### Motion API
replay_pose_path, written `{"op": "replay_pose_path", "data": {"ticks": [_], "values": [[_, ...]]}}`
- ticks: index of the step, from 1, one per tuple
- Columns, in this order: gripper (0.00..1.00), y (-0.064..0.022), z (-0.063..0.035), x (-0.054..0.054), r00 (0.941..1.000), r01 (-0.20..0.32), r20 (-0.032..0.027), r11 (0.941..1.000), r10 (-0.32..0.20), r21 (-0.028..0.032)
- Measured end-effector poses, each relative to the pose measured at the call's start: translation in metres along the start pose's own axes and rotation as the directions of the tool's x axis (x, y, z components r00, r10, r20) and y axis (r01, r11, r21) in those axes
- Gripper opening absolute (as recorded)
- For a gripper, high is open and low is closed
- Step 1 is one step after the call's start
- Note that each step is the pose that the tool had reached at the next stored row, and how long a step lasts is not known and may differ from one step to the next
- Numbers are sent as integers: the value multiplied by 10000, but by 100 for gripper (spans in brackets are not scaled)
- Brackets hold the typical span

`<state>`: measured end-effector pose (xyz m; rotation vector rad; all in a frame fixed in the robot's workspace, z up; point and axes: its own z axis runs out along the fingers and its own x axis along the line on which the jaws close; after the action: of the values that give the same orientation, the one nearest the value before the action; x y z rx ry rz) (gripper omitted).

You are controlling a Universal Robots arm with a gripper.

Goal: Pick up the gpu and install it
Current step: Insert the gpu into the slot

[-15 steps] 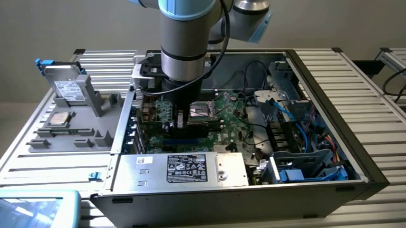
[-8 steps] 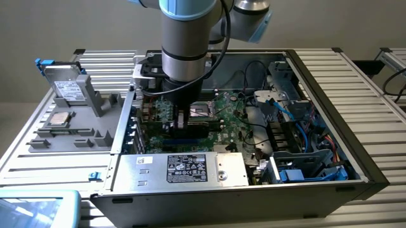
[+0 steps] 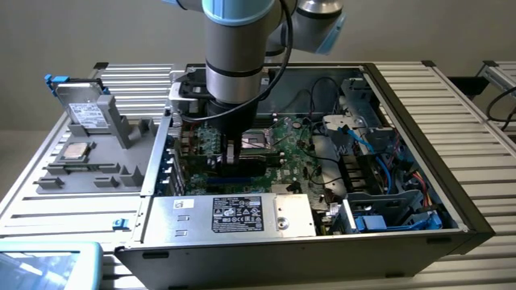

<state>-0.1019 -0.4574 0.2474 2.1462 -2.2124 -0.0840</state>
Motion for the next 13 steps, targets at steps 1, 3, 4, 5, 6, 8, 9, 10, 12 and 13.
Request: {"op": "replay_pose_path", "data": {"ticks": [1, 3, 4, 5, 6, 8, 9, 10, 12, 13], "values": [[29, 3, 3, 0, 10000, -1, 1, 10000, 1, 2], [29, 4, 6, 0, 10000, -1, 0, 10000, 1, 3], [29, 4, 6, 0, 10000, -1, -1, 10000, 1, 2], [29, 4, 7, 0, 10000, 0, 1, 10000, 0, 3], [29, 4, 8, 0, 10000, -1, 1, 10000, 1, 3], [29, 6, 10, 0, 10000, -2, 2, 10000, 2, 4], [29, 7, 10, 0, 10000, -2, 1, 10000, 2, 3], [29, 7, 10, 0, 10000, -1, 1, 10000, 1, 3], [29, 9, 11, 0, 10000, -1, 3, 10000, 1, 3], [29, 9, 11, 0, 10000, -1, 1, 10000, 1, 3]]}}
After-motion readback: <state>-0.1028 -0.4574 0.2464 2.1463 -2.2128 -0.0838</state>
